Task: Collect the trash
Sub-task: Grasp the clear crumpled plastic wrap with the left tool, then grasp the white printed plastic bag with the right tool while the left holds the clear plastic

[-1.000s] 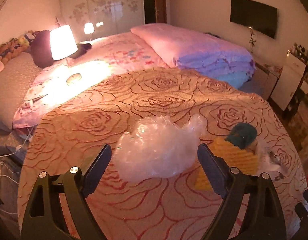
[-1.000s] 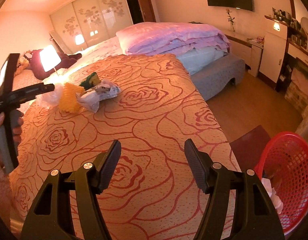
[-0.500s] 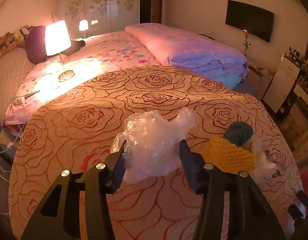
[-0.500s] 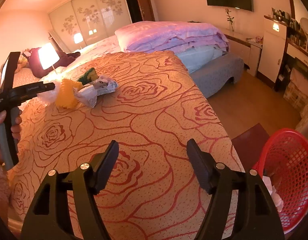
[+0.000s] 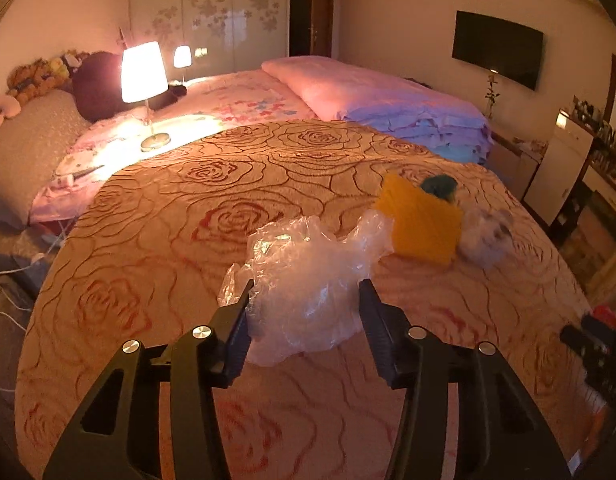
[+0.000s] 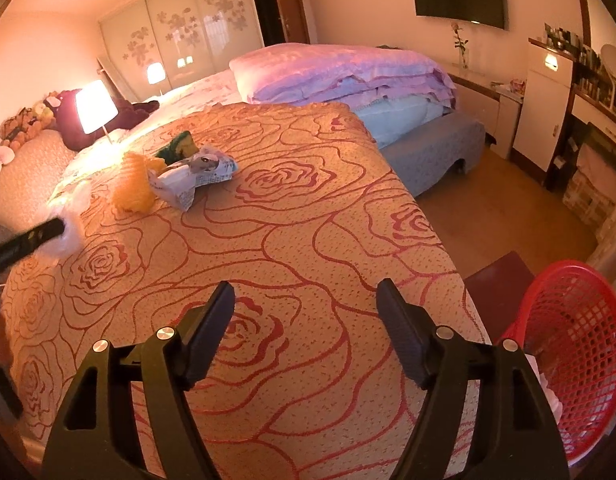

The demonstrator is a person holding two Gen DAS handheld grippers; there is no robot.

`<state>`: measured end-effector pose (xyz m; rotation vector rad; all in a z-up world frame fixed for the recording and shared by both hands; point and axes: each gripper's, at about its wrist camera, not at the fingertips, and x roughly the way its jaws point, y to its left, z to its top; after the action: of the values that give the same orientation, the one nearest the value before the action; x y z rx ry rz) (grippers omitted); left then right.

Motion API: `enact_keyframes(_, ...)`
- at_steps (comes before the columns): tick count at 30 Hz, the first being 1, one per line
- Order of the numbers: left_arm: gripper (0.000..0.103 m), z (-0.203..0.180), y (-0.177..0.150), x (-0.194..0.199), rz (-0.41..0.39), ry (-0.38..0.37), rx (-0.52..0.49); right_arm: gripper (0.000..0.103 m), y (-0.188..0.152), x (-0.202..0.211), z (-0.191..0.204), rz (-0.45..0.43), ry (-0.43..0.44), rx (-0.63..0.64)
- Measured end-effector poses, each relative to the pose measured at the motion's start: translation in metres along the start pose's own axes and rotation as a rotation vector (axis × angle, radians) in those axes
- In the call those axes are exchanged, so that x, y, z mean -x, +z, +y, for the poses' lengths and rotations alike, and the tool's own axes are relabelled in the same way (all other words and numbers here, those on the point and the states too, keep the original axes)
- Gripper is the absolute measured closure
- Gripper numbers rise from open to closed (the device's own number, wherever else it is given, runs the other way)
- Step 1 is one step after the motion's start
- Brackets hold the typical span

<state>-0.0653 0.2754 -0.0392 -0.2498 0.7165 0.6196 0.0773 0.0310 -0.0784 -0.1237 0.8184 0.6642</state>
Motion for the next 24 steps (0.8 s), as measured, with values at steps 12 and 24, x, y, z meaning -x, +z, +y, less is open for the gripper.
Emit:
enact_keyframes(12,0.055,-0.007,-0.013,0.01,-0.014,-0.038,-0.001,0.032,0.034,0.005,0.033,-0.023,0.027,0.063)
enact_keyframes(24,0.055,-0.004,-0.016,0.01,-0.014,-0.057,0.001,0.032,0.07,-0.037,0.093,-0.004,0.071,0.126)
